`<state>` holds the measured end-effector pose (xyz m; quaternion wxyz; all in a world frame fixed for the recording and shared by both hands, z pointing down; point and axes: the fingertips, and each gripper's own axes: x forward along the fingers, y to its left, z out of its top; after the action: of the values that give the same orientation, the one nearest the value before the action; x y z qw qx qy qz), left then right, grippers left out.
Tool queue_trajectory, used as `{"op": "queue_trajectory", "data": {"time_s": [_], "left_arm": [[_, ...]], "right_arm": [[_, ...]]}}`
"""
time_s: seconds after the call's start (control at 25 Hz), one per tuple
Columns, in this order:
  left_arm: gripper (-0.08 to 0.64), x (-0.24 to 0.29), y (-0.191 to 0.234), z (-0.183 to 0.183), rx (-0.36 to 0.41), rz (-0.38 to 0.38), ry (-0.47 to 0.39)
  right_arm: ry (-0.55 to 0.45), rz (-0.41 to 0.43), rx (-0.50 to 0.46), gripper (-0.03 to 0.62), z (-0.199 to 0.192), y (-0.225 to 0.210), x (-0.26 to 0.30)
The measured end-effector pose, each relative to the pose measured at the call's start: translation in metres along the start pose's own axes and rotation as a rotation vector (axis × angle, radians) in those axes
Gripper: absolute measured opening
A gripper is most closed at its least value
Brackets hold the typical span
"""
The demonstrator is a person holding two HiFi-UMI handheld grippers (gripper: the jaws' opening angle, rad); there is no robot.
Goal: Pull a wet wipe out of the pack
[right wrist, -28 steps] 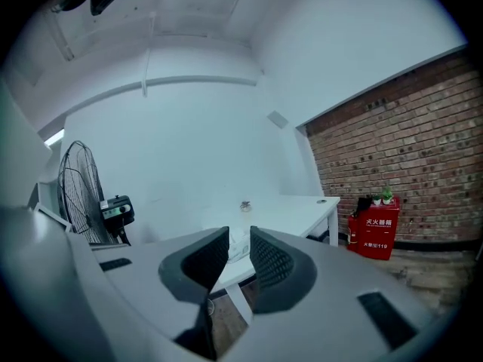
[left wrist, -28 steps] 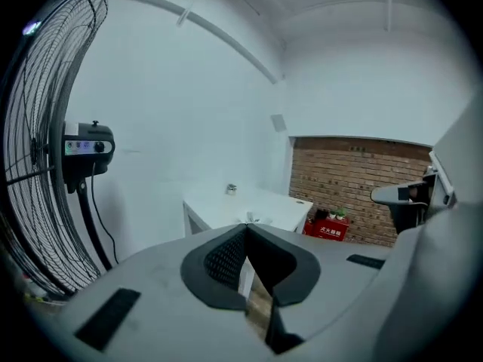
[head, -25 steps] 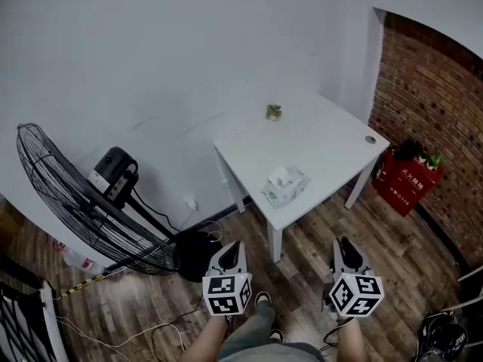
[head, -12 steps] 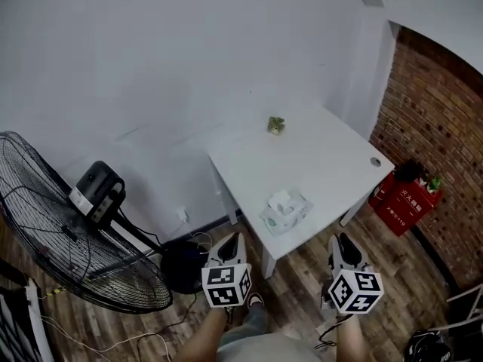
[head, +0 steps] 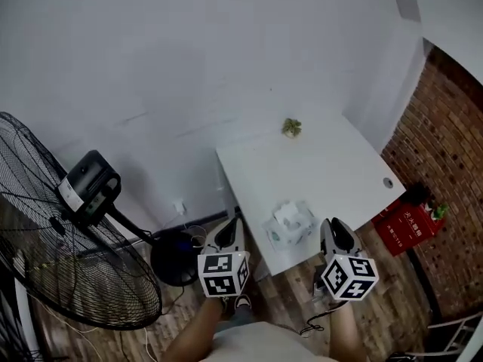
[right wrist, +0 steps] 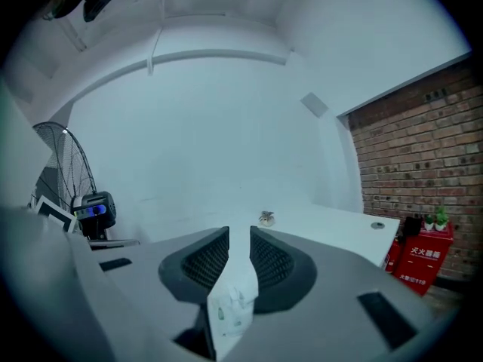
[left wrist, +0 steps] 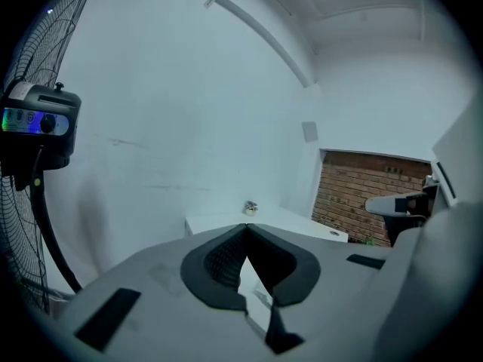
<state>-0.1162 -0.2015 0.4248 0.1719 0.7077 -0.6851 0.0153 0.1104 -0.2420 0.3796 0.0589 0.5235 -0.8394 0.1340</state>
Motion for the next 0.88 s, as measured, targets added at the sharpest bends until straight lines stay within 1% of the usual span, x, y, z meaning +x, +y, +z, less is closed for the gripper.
{"op": "queue_trajectory", "data": {"time_s": [0.24,0.4,0.64,0.88], "left_arm": [[0.005,0.016,0.021,-0.009,-0.034,0.071,0.038],[0.005,0.019,0.026,-0.009,-0.037,0.13,0.048],[0.005,0.024,0.023,-0.008,-0.039,0.191,0.038],[0.005,0.023,0.025,-0.018,-0.049,0.237,0.053]], "right_arm": [[0.037,0.012,0.008,0.087,-0.001,-0.015,0.027],[0.07,0.033,0.015,0.087,-0.004,-0.032,0.036],[0.108,0.107,-0.003,0.087,-0.005,-0.043,0.052],[0.168,0.201,-0.034,0.087,-0.017,-0.036,0.066]]}}
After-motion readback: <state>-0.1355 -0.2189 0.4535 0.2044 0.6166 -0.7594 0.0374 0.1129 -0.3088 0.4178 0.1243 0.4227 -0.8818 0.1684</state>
